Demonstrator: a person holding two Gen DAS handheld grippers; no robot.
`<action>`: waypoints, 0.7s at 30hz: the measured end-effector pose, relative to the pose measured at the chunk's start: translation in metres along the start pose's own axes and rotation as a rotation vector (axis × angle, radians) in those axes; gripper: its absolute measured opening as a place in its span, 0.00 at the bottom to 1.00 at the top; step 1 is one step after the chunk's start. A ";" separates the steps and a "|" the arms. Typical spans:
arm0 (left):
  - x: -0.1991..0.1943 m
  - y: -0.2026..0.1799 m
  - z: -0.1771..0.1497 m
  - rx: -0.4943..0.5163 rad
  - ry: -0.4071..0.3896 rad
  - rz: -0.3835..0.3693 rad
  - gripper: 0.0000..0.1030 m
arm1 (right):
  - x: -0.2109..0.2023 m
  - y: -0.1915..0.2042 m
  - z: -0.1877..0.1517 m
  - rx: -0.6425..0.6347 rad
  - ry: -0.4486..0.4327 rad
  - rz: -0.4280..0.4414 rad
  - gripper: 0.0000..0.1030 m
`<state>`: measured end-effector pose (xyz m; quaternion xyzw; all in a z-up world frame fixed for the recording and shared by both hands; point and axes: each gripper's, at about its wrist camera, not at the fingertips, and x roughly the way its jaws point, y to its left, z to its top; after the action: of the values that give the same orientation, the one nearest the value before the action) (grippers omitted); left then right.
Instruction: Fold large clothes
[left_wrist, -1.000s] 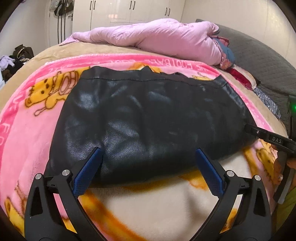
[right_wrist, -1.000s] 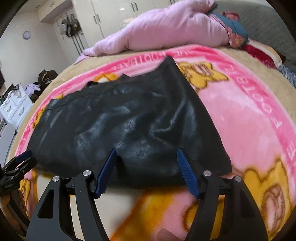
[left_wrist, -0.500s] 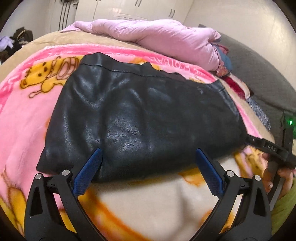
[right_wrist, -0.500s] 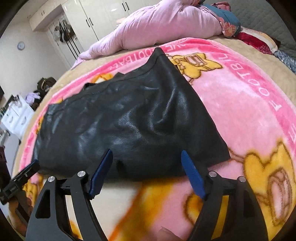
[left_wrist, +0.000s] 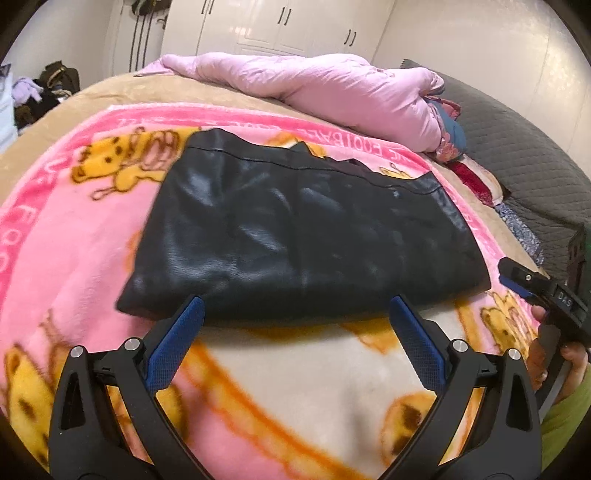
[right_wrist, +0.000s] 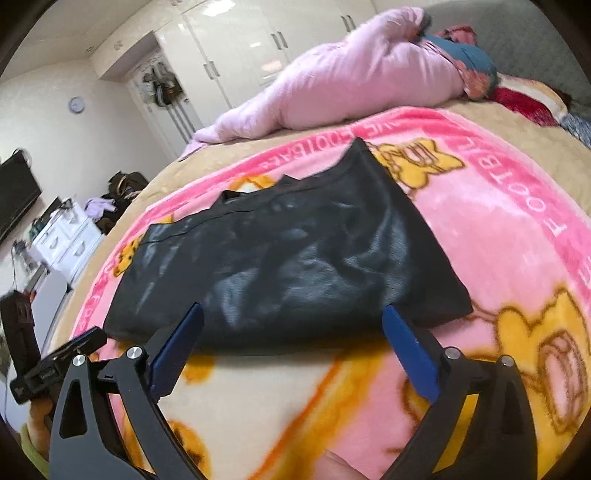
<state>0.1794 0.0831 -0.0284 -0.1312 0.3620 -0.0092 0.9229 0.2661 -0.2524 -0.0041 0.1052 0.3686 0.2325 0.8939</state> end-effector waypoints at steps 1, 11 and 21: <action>-0.003 0.001 0.000 0.002 -0.001 0.011 0.91 | -0.001 0.004 0.000 -0.016 -0.006 0.000 0.94; -0.031 0.025 -0.011 0.021 -0.004 0.132 0.91 | 0.000 0.051 -0.016 -0.214 -0.026 -0.015 0.95; -0.038 0.073 -0.002 -0.057 0.007 0.189 0.91 | 0.030 0.133 -0.041 -0.463 0.039 0.027 0.96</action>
<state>0.1447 0.1575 -0.0228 -0.1225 0.3761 0.0877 0.9143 0.2106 -0.1217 -0.0038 -0.1023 0.3211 0.3248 0.8837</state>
